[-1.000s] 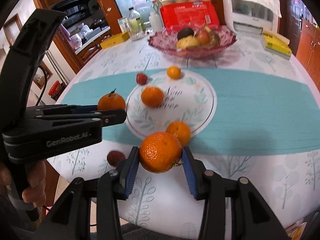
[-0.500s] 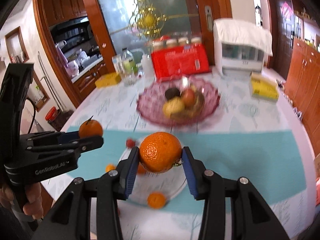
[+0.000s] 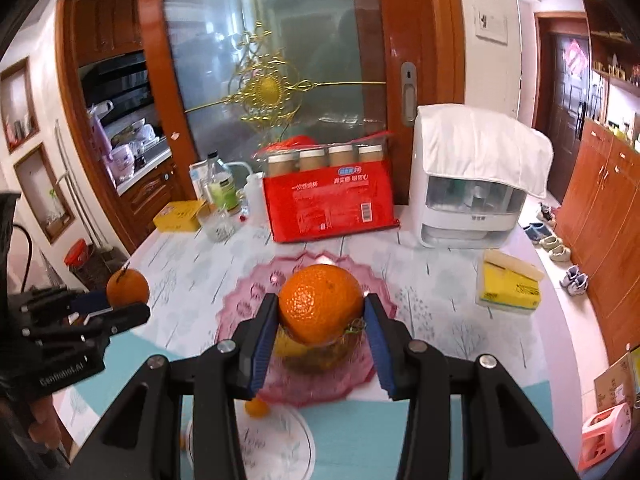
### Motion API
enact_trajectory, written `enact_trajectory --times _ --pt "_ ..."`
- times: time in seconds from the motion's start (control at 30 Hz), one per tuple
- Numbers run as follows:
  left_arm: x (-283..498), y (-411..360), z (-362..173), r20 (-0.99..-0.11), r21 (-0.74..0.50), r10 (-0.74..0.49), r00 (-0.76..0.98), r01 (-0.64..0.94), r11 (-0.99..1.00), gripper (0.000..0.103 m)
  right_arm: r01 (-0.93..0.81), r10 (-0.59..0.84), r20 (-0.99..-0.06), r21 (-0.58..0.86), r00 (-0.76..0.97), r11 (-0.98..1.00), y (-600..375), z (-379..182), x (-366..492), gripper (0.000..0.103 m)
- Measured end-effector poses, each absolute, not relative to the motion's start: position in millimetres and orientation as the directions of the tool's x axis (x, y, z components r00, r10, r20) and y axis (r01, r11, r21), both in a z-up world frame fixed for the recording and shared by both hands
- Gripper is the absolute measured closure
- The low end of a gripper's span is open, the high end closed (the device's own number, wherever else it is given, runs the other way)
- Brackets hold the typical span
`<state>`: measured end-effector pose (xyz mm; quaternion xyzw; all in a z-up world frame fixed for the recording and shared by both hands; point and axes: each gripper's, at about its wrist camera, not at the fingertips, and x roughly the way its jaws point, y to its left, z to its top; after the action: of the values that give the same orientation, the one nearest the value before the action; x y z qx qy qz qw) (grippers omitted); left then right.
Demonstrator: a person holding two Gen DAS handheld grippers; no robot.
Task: Organize fruits
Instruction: 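Carry both held mandarins up and over the pink bowl, then open the left gripper to drop its mandarin in the bowl while the right gripper releases its mandarin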
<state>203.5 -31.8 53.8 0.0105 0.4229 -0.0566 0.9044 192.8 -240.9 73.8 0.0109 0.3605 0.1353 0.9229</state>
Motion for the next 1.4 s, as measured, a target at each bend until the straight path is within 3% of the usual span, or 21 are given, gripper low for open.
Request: enact_trajectory --times 0.27,0.63,1.07,1.4 --pt "266.6 -35.6 -1.3 -0.824 -0.038 -0.07 0.562 0.069 0.997 0.067 -0.219 0.308 -0.739 0.22 0.599 0.951 -235.9 21.0 251.7 0.06" --pt "308.8 -47.6 -69.2 -0.873 -0.017 -0.04 0.486 0.052 0.998 0.067 -0.224 0.32 -0.815 0.238 0.483 0.945 -218.7 -55.8 282.5 0.059" --pt "327.9 -52.7 -108.2 -0.9 0.012 -0.014 0.436 0.055 0.998 0.067 -0.196 0.321 -0.846 0.259 0.427 0.946 -213.3 -93.0 299.6 0.059" --pt "327.7 -53.7 -115.8 -0.907 0.023 0.004 0.421 0.041 0.999 0.062 -0.232 0.304 -0.828 0.217 0.47 0.948 -206.4 -86.1 298.5 0.058"
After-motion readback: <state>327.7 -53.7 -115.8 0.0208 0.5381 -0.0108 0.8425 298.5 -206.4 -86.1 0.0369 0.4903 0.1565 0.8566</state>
